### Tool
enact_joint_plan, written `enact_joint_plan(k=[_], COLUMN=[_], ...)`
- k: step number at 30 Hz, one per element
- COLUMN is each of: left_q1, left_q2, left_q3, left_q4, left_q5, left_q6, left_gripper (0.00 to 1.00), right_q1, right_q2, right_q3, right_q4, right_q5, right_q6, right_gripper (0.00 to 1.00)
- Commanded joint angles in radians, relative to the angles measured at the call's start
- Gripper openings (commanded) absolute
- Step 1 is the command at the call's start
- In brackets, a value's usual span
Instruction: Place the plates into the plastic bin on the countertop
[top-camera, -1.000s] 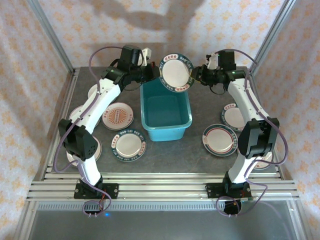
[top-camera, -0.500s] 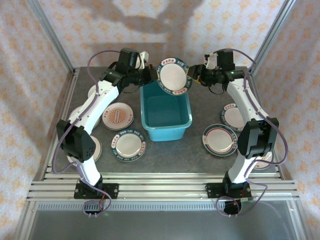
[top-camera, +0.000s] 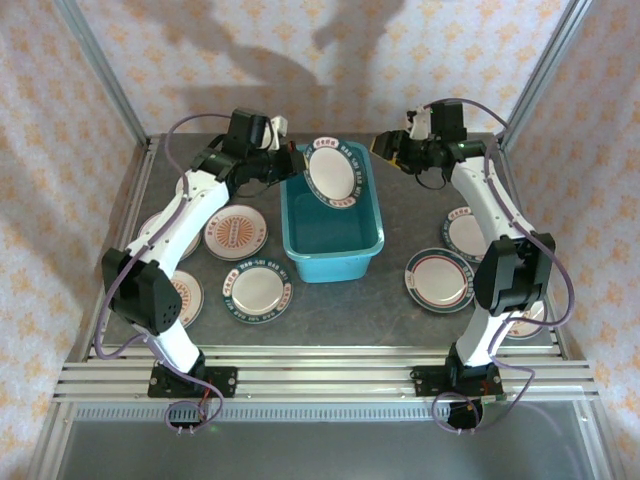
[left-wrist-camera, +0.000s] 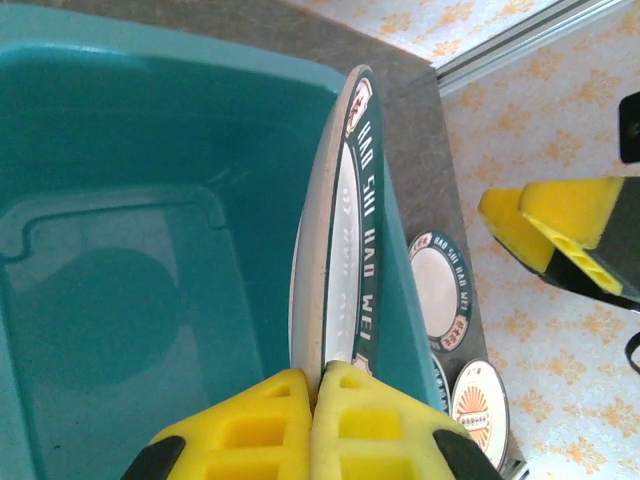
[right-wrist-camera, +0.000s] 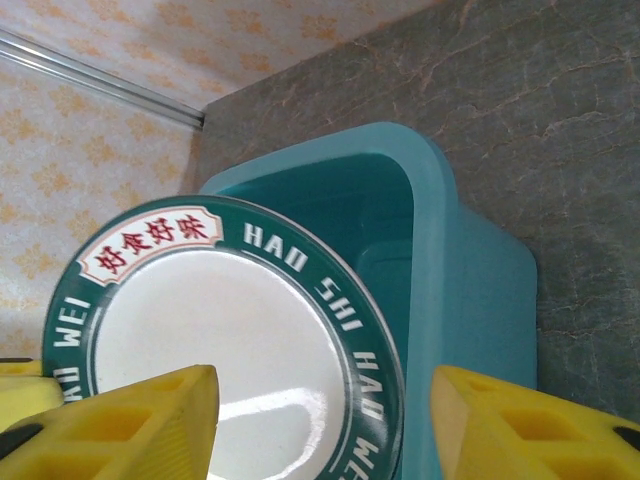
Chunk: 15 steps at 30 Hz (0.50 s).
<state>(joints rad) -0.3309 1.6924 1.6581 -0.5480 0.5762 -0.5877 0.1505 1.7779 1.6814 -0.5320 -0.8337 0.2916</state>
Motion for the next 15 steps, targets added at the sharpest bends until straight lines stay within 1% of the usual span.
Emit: enact_joint_plan(k=[1,5,15], left_q1=[0.016,0.018,0.014], left_q2=[-0.048,-0.049,0.038], left_q3=[-0.021,-0.050,-0.080], left_q4=[0.046,0.055,0.073], left_q5=[0.011,0.004,0.019], left_q6=[-0.021,-0.031,-0.060], left_gripper=[0.00,0.00,0.00], right_q1=[0.007,0.007,0.011], right_q2=[0.002,-0.004,-0.008], right_q3=[0.005,-0.008,-0.017], right_q4=[-0.012,-0.013,-0.013], right_q5=[0.016,0.017,0.022], right_q6=[-0.017,-0.020,-0.018], right_gripper=[0.57,0.56,0.55])
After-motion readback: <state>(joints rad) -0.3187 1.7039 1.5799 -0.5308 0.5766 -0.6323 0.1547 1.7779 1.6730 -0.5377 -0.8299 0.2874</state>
